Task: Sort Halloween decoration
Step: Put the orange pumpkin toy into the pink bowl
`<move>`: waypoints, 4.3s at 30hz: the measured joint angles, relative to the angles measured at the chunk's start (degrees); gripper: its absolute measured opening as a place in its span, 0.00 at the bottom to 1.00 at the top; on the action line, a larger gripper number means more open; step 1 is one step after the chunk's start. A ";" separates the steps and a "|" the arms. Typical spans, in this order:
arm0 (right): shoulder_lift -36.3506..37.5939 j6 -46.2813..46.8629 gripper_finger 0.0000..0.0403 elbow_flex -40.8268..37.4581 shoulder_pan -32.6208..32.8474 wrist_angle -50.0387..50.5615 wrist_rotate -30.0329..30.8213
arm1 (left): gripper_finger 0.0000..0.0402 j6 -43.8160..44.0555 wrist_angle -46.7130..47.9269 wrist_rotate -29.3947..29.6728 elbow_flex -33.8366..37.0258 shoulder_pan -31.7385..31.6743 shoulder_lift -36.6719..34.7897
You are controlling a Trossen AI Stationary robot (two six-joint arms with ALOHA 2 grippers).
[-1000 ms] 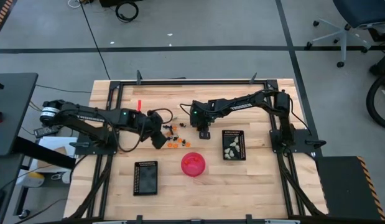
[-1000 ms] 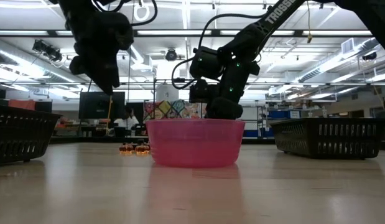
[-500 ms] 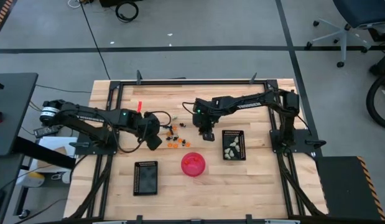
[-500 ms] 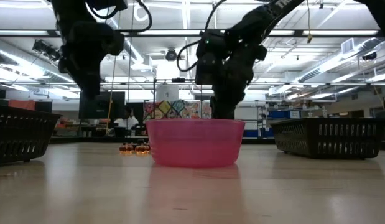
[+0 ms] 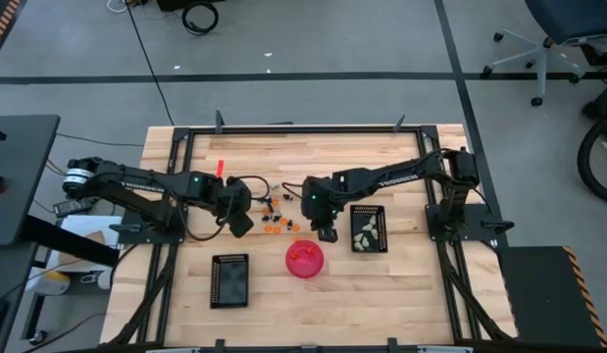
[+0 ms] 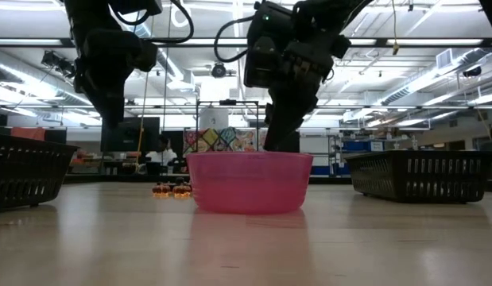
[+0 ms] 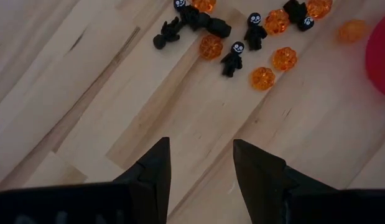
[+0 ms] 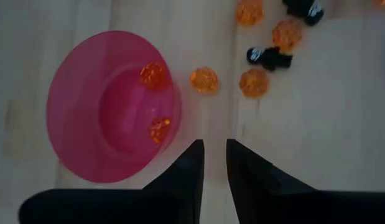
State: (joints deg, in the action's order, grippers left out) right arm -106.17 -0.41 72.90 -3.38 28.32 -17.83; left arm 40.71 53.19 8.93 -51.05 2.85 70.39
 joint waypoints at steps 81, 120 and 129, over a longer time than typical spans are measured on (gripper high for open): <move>17.27 -1.22 0.32 -0.15 -2.12 5.31 8.79 | 0.35 -31.55 -35.57 -7.08 -0.15 0.85 28.83; 20.36 -5.36 0.32 -0.15 -9.44 12.35 10.81 | 0.01 -31.75 -35.55 -11.58 -8.24 0.00 24.48; 20.73 -5.29 0.32 -0.13 -9.69 12.20 7.21 | 0.10 -31.27 -35.54 -11.19 -8.24 0.58 24.96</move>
State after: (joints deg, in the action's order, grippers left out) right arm -85.44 -5.69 72.77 -13.06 40.52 -10.62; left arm 9.44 17.65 -2.26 -59.29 3.44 95.35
